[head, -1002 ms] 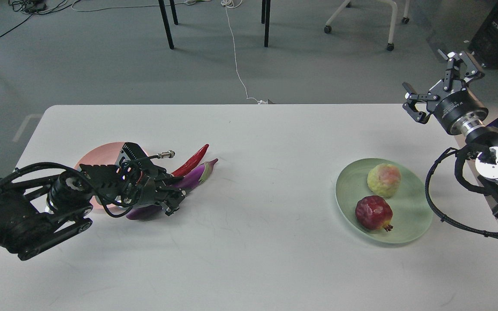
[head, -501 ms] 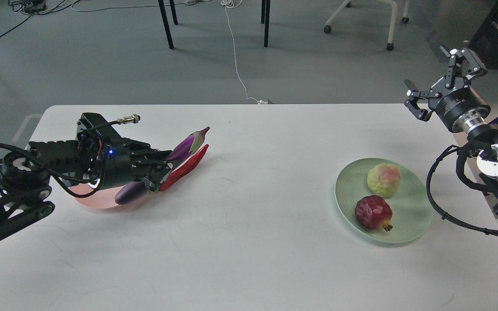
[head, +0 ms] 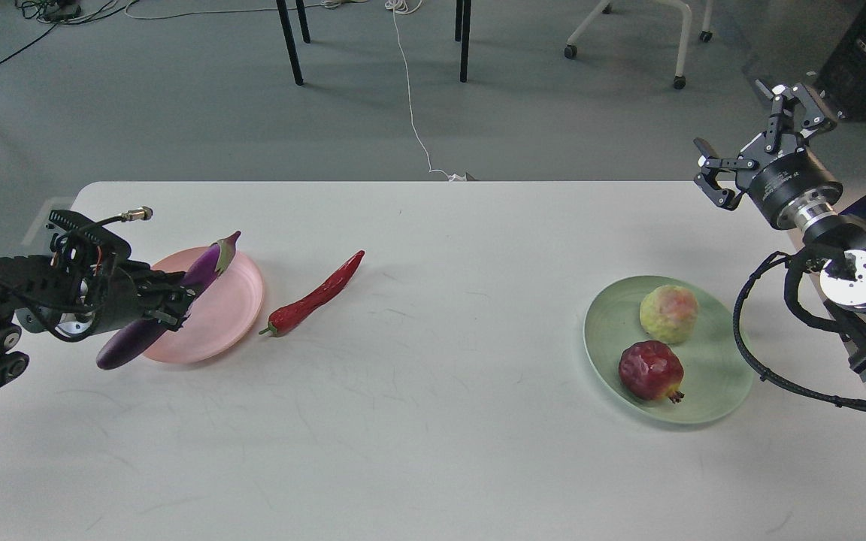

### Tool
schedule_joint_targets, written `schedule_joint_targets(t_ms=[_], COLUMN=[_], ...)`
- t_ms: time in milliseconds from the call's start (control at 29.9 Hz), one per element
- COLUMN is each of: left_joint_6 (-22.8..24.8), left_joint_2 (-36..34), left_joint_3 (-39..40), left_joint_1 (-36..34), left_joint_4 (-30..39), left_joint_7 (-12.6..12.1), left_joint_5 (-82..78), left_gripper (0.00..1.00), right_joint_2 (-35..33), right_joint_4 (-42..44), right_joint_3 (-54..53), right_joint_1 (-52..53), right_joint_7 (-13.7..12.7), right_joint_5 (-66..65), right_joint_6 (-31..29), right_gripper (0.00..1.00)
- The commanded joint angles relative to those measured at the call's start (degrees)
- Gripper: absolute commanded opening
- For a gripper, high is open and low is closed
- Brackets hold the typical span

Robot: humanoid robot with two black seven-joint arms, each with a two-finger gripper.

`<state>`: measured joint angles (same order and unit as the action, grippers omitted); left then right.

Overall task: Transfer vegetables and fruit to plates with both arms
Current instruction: 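Lower the eggplant onto the pink plate and release it, then grasp the red chili pepper with the left gripper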

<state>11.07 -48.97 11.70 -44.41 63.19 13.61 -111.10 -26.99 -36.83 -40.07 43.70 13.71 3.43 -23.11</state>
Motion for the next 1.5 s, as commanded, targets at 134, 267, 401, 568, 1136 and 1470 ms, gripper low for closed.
schedule_joint_targets(t_ms=[134, 267, 401, 568, 1136, 1470], left_joint_6=[-0.09, -0.09, -0.09, -0.09, -0.09, -0.35], left_joint_2=[0.72, 1.94, 5.54, 11.78, 22.69, 22.51], left_joint_3=[0.25, 0.87, 0.34, -0.18, -7.57, -7.39], left_joint_1=[-0.24, -1.99, -7.43, -10.52, -7.1, -5.51], left_joint_4=[-0.27, -0.27, 0.08, 0.18, -8.0, -9.93], left_joint_7=[0.36, 0.36, 0.1, 0.01, -0.08, -0.08], left_joint_5=[0.09, 0.09, -0.26, -1.31, -6.68, -6.06], left_gripper=[0.65, 0.68, 0.68, 0.68, 0.58, 0.49], right_joint_2=[-0.34, -0.69, -0.87, -0.87, -1.22, -1.22], right_joint_4=[0.09, 0.09, 0.18, 0.09, 0.01, 0.01], right_joint_3=[0.16, 0.08, 0.08, -0.01, -0.01, 0.08], right_joint_1=[-0.45, -0.72, -1.07, -1.33, -1.33, -1.33], right_joint_7=[0.0, 0.0, 0.0, 0.0, 0.0, 0.0], right_joint_5=[0.0, 0.0, 0.0, 0.0, 0.0, 0.0], right_joint_6=[-0.18, -0.35, -0.36, -0.36, -0.44, -0.44], right_gripper=[0.99, 0.99, 0.99, 0.99, 0.99, 0.99])
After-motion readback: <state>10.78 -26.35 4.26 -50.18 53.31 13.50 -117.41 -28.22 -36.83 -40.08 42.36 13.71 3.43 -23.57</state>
